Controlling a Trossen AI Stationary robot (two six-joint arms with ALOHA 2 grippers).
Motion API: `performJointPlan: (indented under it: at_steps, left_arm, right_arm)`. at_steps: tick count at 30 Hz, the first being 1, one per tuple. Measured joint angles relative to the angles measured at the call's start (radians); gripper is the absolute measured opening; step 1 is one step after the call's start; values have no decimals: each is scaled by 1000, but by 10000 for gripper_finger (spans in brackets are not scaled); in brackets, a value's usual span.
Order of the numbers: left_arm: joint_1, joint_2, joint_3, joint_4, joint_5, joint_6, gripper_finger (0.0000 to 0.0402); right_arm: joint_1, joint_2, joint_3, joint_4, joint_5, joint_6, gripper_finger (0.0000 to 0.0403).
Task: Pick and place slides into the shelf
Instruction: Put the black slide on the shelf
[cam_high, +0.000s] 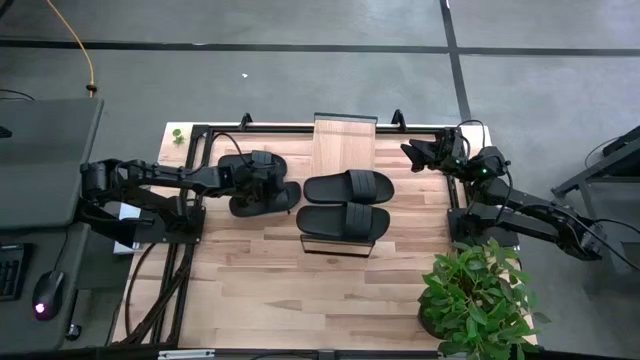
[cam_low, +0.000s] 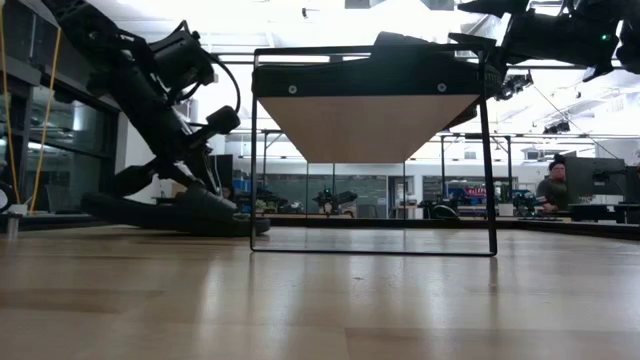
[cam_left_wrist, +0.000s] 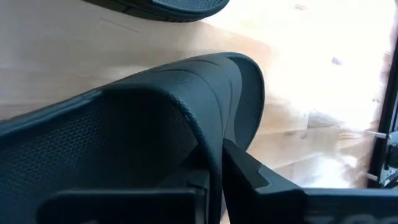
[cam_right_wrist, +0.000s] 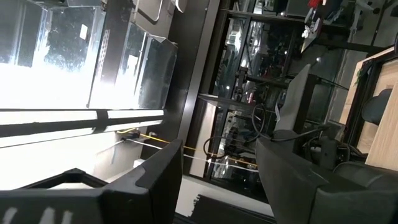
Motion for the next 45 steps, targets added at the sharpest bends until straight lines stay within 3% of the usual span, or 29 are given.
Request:
performJointPlan:
  at_steps: [9,17,23,27,35,40,45]
  left_arm:
    - [0,-105,0,-77,6,11,12]
    - [0,-323,0,-248,-75,26,8]
    - [0,-478,34,-259,-173,3,4]
    - [0,-526,117,-252,-277,19,4]
    - [0,-503,366,-240,-431,154,4]
    - [0,-446,541,-199,-453,260,6]
    - [0,-356,679,-34,-448,345,6]
  right_arm:
    - [0,0,0,0,0,0,193]
    - [0,0,0,2,-21,-19,193]
    - [16,2,35,-27,-27,-79,193]
    - [44,9,152,-171,-27,-202,193]
    - [95,81,475,-663,0,-494,193]
    - [136,158,613,-725,6,-573,193]
    - [199,251,697,-743,57,-620,193]
